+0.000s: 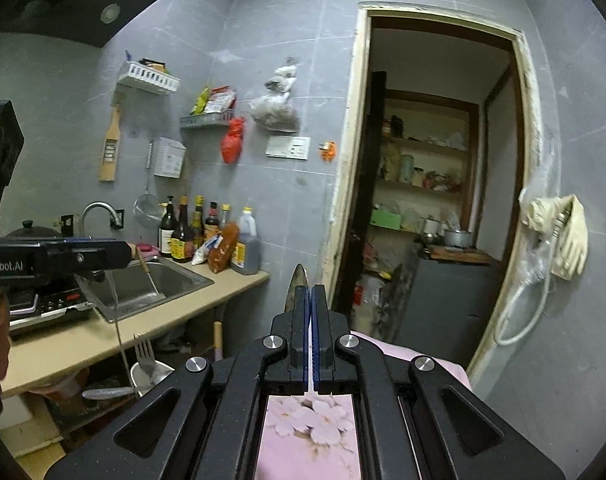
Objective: Organize utensils
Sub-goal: 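Lift and carry both spoons over the white caddy with both tools, then open the left tool to drop its spoon while the right tool drops its spoon into the caddy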
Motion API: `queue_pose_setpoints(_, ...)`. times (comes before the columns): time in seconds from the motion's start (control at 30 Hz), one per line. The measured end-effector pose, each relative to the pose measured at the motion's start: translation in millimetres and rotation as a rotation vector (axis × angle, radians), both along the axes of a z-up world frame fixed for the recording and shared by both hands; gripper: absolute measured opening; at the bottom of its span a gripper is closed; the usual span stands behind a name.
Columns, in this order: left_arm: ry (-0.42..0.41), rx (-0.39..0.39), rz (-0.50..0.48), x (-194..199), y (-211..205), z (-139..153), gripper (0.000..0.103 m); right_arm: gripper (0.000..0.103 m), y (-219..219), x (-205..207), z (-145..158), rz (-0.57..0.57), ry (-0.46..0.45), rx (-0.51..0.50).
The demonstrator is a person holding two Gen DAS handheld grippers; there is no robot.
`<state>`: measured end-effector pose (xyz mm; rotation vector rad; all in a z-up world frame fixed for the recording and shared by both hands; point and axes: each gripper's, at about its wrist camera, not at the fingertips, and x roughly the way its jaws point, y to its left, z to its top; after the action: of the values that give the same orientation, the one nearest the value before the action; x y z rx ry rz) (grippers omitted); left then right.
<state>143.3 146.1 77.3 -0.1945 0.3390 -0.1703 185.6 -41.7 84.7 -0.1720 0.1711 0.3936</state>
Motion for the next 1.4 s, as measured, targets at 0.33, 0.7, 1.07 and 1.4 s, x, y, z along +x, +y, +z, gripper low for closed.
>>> queue_pose_setpoints(0.33,-0.024,-0.061,0.109,11.9,45.4,-14.5,0.034,0.001,19.7,15.0,-13.2,-0.009,0.009,-0.03)
queue_pose_setpoints(0.7,-0.05,-0.068,0.117,35.7,45.7,-31.5,0.034,0.001,40.0,17.5,-36.0,-0.021,0.011,-0.143)
queue_pose_setpoints(1.07,-0.002,-0.051,0.092,57.5,42.2,-61.0,0.034,0.001,32.6,24.3,-51.0,-0.037,0.065,-0.146)
queue_pose_setpoints(1.4,0.063,-0.05,0.07,59.9,35.7,-87.5,0.034,0.001,38.7,29.6,-74.9,-0.016,0.121,-0.149)
